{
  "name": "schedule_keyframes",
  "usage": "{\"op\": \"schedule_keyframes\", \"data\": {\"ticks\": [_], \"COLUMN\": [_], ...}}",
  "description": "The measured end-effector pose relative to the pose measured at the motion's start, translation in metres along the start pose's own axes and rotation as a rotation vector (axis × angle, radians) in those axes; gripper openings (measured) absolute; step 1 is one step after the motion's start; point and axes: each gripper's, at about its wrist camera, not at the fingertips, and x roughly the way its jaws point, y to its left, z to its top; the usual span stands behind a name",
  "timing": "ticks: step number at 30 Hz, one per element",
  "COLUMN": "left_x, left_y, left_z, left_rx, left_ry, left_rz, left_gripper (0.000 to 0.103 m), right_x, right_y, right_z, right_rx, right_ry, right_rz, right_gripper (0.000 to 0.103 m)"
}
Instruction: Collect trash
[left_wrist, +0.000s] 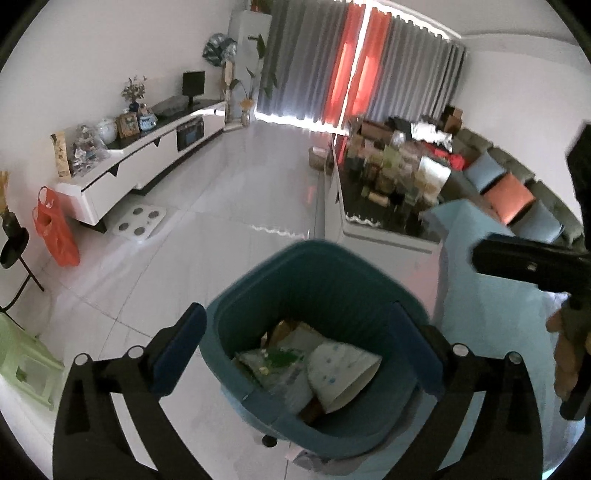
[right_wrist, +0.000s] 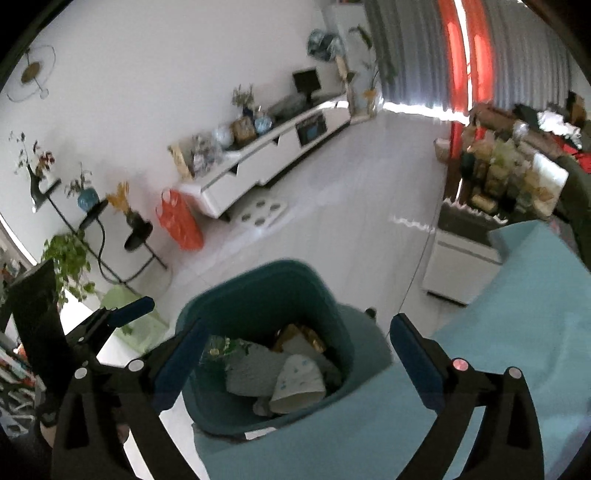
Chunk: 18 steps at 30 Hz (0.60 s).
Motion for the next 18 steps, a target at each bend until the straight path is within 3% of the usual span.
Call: {"op": "schedule_keyframes", "data": {"ticks": [8,18], "left_x": [-0.060,-0.122], "left_y": [-0.032,-0.135], "left_z": [0.026,0.029], "left_rx": [-0.024,0.090], "left_ry": [-0.143,-0.269], "left_rz": [-0.092,-0.288], "left_gripper": [0.098,0.098], "right_x": [-0.085,-0.171], "right_y": [-0.021,-0.053], "right_z": [-0.024,-0.090], "right_rx": [0.017,0.062], "right_ry": [-0.189,-0.339], "right_rz": [-0.080,-0.295], "right_gripper": [0.096,0.096]}}
